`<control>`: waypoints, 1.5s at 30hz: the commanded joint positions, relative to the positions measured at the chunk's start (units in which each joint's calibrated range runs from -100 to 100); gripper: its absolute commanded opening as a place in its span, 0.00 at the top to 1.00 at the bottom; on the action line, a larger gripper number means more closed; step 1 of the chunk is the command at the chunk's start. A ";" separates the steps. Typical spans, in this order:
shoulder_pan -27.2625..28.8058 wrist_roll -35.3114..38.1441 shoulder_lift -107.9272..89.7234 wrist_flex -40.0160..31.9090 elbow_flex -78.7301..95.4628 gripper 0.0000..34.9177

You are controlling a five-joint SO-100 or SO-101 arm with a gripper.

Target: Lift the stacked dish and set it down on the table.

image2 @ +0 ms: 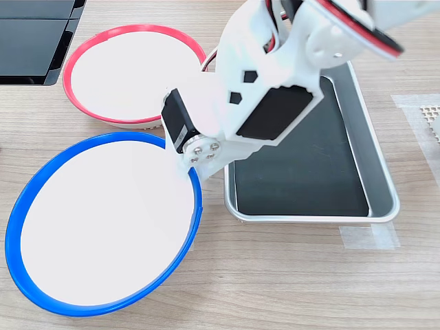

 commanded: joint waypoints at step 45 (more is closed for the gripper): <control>14.26 -6.35 -106.22 4.91 79.22 1.00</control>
